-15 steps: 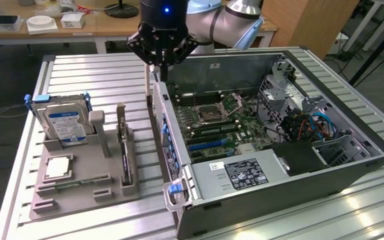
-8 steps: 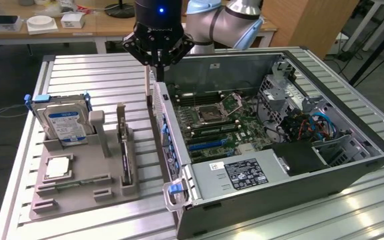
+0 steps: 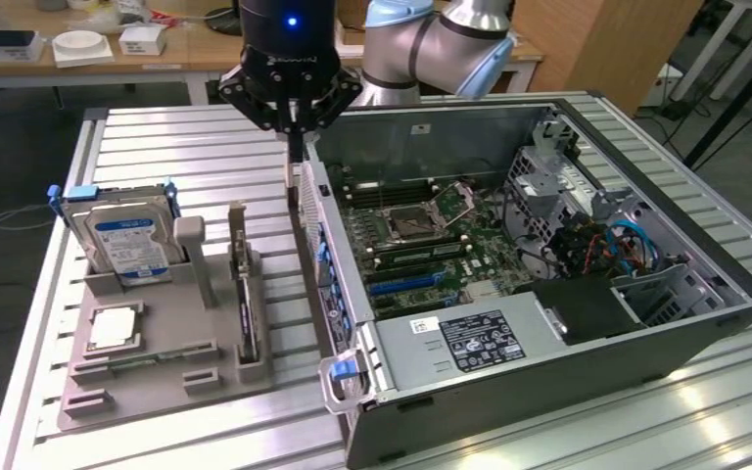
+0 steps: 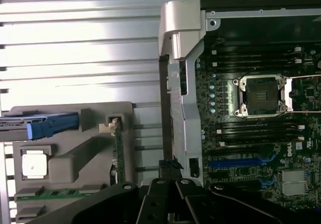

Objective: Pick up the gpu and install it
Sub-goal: 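Reach for the gpu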

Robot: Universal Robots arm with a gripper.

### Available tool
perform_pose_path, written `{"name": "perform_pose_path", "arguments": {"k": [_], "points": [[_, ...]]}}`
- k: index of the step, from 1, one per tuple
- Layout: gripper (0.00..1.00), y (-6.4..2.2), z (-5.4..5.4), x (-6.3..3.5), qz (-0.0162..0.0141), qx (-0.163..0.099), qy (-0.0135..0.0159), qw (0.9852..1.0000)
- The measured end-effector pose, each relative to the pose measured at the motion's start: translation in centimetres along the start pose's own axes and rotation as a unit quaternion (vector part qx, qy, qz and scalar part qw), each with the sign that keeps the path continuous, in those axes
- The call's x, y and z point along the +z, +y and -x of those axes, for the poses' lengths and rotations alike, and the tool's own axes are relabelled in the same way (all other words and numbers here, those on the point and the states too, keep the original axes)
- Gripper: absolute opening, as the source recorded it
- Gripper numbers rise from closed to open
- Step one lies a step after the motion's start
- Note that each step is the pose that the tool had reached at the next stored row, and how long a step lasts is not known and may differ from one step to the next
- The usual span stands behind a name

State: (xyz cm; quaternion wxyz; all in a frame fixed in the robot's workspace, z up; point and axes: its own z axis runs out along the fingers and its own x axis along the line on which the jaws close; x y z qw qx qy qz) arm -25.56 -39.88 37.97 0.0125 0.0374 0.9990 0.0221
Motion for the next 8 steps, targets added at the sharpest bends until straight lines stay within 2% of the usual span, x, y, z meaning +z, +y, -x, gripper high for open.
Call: {"name": "perform_pose_path", "arguments": {"k": [8], "points": [[0.11, -0.24, -3.1, 0.06, 0.0000, 0.000, 0.0000, 1.0000]]}}
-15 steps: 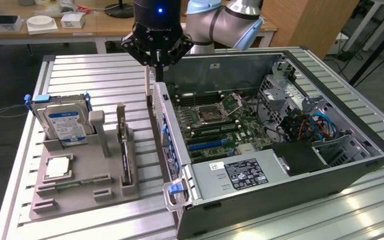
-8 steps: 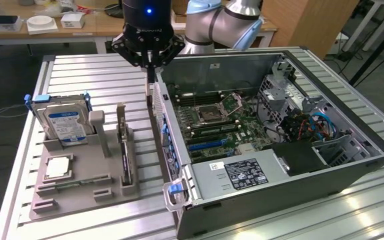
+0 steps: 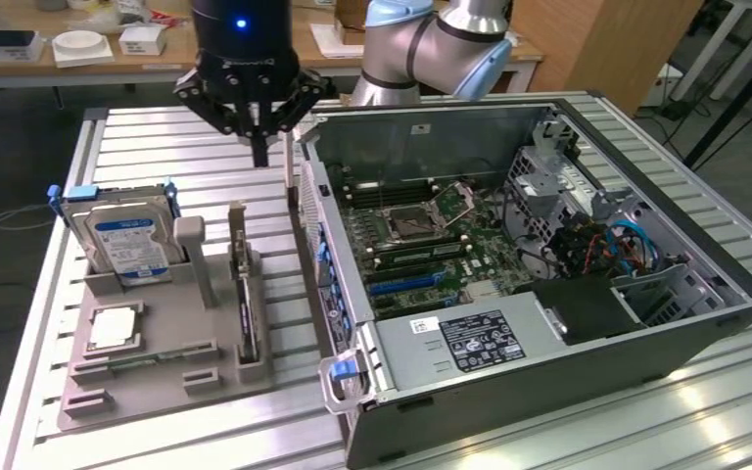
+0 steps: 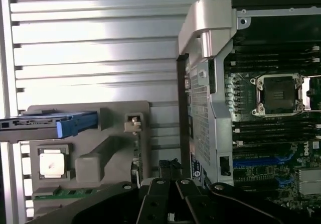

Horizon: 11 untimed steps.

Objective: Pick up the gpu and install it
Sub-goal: 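Reach for the gpu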

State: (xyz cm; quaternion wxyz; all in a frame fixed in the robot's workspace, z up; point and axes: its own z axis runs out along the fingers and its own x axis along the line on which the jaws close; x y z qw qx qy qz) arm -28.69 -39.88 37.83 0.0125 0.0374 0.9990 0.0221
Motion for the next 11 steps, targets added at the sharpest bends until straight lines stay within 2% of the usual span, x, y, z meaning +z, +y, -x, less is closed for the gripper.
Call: {"name": "perform_pose_path", "arguments": {"k": [4, 8, 11], "points": [[0.11, -0.13, -1.8, 0.10, 0.0000, 0.000, 0.0000, 1.0000], [0.11, -0.24, -3.1, 0.35, 0.0000, 0.000, -0.0001, 1.0000], [0.11, -0.34, -4.4, 0.46, 0.0000, 0.000, 0.0000, 1.0000]]}}
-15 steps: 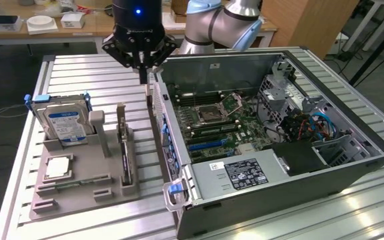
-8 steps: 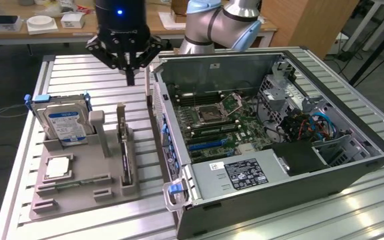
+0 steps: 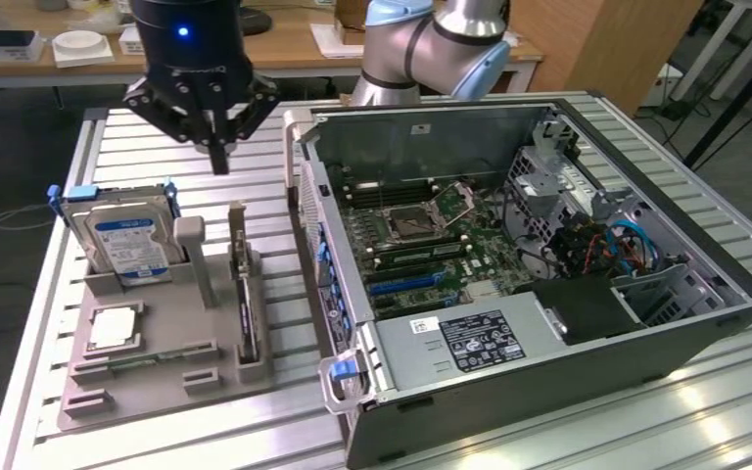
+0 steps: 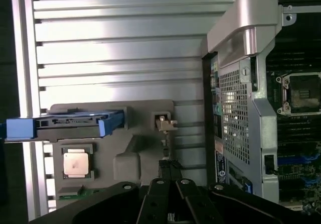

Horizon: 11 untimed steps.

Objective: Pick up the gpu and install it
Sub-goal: 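Reach for the gpu, then pick up the gpu and move the gpu toward the slot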

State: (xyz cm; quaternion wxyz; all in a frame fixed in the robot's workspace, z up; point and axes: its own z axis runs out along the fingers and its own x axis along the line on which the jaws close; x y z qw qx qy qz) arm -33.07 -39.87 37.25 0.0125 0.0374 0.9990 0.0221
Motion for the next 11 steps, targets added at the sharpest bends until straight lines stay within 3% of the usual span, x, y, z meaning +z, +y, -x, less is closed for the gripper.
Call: {"name": "perform_pose_path", "arguments": {"k": [5, 11], "points": [[0.11, -0.16, -2.0, 0.10, 0.0000, 0.000, 0.0000, 1.0000], [0.11, -0.16, -2.1, 0.11, -0.0001, 0.000, 0.0000, 1.0000]]}}
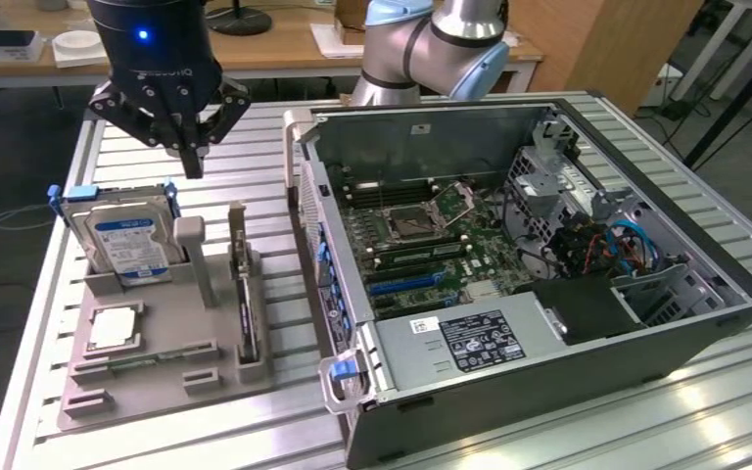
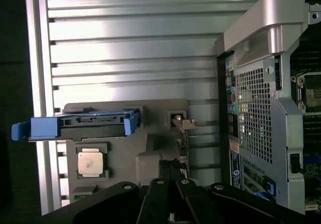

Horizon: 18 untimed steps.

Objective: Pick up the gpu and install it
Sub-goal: 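Pick up the gpu and move the gpu toward the slot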

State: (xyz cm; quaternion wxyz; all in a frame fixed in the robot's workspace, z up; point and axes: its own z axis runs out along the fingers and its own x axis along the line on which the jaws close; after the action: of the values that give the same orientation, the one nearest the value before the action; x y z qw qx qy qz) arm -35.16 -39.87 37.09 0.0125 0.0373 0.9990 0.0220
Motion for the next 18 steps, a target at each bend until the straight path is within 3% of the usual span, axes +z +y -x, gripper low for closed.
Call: {"name": "perform_pose_path", "arguments": {"k": [15, 18], "points": [[0.11, 0.00, 0.00, 0.00, 0.0000, 0.000, 0.0000, 1.0000], [0.11, -0.02, -0.01, 0.36, 0.0000, 0.000, 0.0000, 1.0000]]}}
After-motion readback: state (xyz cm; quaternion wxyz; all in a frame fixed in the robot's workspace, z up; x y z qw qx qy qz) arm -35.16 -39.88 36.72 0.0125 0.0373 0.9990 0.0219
